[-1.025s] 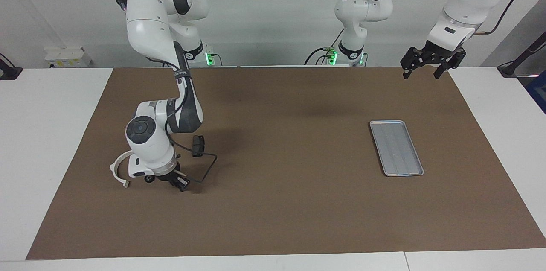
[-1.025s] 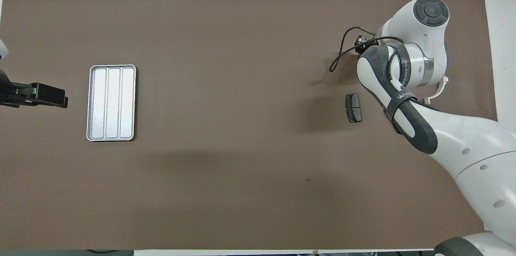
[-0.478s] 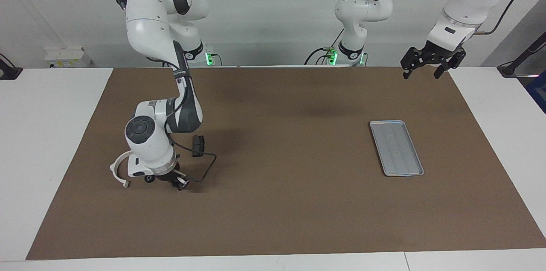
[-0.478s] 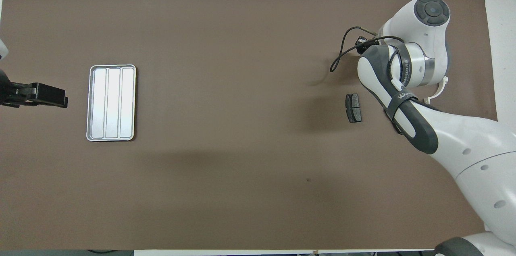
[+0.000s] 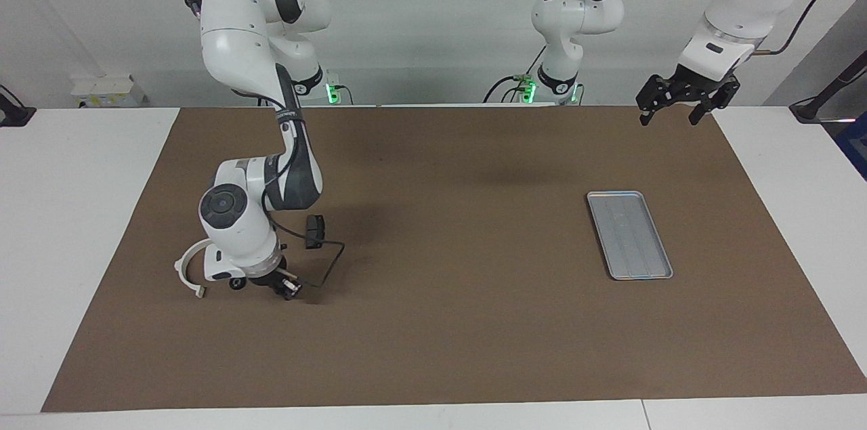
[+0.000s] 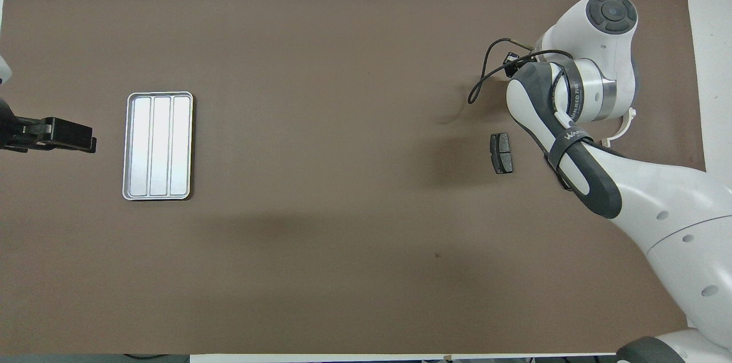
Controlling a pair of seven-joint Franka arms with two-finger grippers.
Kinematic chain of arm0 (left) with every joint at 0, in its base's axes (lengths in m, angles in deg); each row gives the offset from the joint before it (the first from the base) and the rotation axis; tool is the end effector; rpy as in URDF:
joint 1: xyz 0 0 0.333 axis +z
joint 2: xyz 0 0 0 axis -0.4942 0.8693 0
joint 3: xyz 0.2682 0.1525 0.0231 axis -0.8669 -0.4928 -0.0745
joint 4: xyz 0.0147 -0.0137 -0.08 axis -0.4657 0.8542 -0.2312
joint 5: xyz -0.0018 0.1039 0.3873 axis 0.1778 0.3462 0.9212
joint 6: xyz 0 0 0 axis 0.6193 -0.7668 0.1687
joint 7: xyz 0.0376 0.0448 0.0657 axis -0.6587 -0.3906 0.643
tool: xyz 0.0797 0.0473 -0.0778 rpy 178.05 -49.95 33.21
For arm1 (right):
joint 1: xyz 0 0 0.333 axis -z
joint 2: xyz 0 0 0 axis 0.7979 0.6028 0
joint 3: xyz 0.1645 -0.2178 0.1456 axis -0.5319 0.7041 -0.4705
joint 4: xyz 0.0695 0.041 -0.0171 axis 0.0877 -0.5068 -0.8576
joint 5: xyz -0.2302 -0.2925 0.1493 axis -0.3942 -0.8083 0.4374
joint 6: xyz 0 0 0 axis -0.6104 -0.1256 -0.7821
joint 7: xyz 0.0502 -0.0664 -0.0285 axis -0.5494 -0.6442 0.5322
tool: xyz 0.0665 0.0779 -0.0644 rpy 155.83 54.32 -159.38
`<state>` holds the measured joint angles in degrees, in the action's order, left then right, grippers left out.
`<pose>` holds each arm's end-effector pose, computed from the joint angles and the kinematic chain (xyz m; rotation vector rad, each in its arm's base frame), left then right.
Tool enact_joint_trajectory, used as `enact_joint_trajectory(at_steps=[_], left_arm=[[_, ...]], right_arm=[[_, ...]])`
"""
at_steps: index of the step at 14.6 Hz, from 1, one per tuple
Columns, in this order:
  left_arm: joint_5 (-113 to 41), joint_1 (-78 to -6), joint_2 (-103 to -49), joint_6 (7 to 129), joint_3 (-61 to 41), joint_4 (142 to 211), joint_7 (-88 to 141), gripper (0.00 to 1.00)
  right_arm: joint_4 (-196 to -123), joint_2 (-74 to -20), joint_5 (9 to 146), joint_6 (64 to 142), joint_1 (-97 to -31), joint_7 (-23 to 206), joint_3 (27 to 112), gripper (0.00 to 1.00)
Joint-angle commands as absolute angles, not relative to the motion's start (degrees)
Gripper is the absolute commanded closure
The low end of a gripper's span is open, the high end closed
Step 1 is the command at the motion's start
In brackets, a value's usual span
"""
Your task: Pick bearing gear from pile to tray
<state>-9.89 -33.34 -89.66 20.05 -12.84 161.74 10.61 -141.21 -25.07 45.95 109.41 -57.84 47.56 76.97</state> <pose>0.5397 -0.0388 0.6010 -3.1225 0.1301 0.0211 0.7150 0.0541 0.2705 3.0105 -0.8418 0.0376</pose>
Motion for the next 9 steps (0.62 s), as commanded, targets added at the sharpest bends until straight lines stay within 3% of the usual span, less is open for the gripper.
enact_joint_trajectory(at_steps=[1,9], left_arm=[[-9.96,-33.84,-91.09,20.41,-13.31,163.25,11.17,0.0],[-9.96,-33.84,-91.09,20.41,-13.31,163.25,11.17,0.0]], right_arm=[[-139.87,-25.98,45.78,107.14,-57.33,50.55,76.64,1.0],[-139.87,-33.09,45.69,97.83,-57.76,56.1,76.82,1.0]])
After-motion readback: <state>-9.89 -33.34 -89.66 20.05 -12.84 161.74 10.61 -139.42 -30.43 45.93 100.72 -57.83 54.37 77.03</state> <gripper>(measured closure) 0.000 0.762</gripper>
